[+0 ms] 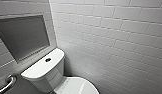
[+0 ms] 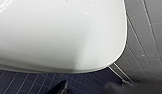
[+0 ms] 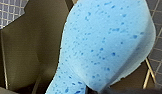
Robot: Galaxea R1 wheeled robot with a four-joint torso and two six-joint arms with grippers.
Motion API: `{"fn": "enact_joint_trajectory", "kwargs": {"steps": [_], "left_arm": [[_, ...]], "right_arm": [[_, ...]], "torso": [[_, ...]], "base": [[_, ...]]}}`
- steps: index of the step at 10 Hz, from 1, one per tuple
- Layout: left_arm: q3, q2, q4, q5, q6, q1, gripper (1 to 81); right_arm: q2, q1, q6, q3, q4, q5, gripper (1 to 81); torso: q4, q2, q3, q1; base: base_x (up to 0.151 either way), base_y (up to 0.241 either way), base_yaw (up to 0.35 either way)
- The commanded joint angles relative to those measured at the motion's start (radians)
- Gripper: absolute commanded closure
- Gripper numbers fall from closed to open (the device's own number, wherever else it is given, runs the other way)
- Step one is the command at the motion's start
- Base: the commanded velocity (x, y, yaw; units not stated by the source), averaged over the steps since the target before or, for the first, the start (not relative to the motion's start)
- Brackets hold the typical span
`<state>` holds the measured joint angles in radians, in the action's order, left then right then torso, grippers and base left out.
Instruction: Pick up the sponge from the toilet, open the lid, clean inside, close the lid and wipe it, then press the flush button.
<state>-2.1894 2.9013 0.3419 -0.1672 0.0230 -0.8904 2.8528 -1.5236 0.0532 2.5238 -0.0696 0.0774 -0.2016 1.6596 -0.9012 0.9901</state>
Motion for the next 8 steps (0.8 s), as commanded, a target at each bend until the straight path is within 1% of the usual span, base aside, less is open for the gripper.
{"fn": "enact_joint_trajectory", "kwargs": {"steps": [1,3,4,8], "left_arm": [[-0.015,0.013,0.114,-0.006,-0.002,0.112,1.0],[-0.035,0.017,0.193,0.02,0.0,0.115,1.0],[-0.035,0.018,0.215,0.02,0.003,0.116,1.0],[-0.029,0.03,0.227,0.018,0.011,0.116,1.0]], "right_arm": [[0.003,0.033,0.005,0.036,-0.015,-0.053,81.1],[0.016,0.036,0.005,0.059,-0.015,-0.053,81.1],[0.021,0.036,0.005,0.065,-0.015,-0.053,81.1],[0.029,0.042,0.005,0.075,-0.013,-0.054,81.1]], "torso": [[0.0,0.0,0.0,0.0],[0.0,0.0,0.0,0.0],[0.0,0.0,0.0,0.0],[0.0,0.0,0.0,0.0]], "base": [[0.0,0.0,0.0],[0.0,0.0,0.0],[0.0,0.0,0.0],[0.0,0.0,0.0]]}}
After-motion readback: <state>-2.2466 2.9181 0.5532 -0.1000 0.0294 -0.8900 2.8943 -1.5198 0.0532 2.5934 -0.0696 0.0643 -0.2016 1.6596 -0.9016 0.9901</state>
